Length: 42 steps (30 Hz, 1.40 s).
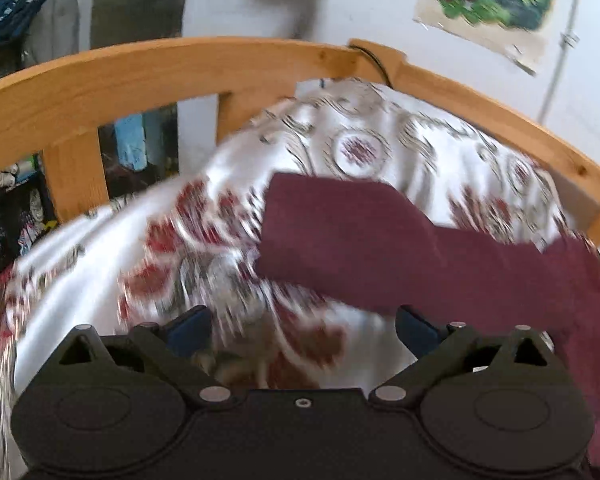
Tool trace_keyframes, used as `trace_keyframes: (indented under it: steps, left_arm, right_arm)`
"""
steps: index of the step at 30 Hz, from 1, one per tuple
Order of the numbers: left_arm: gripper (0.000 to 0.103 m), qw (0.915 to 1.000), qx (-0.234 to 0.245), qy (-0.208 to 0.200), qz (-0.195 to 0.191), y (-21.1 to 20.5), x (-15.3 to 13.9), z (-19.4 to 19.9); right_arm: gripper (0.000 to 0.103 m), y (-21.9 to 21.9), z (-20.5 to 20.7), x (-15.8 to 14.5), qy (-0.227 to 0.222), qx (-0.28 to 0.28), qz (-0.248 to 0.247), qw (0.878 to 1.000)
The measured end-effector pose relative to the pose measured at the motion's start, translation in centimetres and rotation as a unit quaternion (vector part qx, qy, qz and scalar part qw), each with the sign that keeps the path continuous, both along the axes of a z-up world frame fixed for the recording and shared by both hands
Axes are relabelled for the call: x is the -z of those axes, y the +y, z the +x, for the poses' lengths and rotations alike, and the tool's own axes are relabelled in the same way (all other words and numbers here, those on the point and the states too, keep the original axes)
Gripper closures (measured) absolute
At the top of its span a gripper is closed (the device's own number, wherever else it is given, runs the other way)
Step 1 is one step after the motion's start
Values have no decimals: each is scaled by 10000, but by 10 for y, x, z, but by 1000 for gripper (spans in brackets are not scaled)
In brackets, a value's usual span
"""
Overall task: Fold small clothes
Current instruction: 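Grasp the other sleeve cuff with the left tool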
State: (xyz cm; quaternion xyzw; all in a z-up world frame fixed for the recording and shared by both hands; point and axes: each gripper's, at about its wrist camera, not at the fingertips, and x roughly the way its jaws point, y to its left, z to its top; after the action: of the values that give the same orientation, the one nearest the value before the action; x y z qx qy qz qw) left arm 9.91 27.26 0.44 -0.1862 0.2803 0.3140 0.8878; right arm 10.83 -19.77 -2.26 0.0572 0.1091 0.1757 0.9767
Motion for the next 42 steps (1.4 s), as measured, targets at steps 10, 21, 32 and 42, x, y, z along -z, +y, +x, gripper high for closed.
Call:
trace_keyframes:
  steps: [10, 21, 32, 42]
  left_arm:
    - [63, 9992, -374, -6, 173, 28, 0, 23]
    - [97, 9985, -239, -50, 500, 22, -13, 21]
    - [76, 9990, -26, 73, 443, 18, -17, 14]
    - [46, 9999, -38, 143, -8, 26, 2, 18]
  right_arm:
    - [0, -2, 5, 16, 200, -24, 20, 9998]
    - [0, -9, 10, 25, 480, 123, 160, 9986]
    - [0, -9, 9, 23, 466, 126, 158, 9987]
    - [0, -2, 8, 26, 534, 35, 79, 9985]
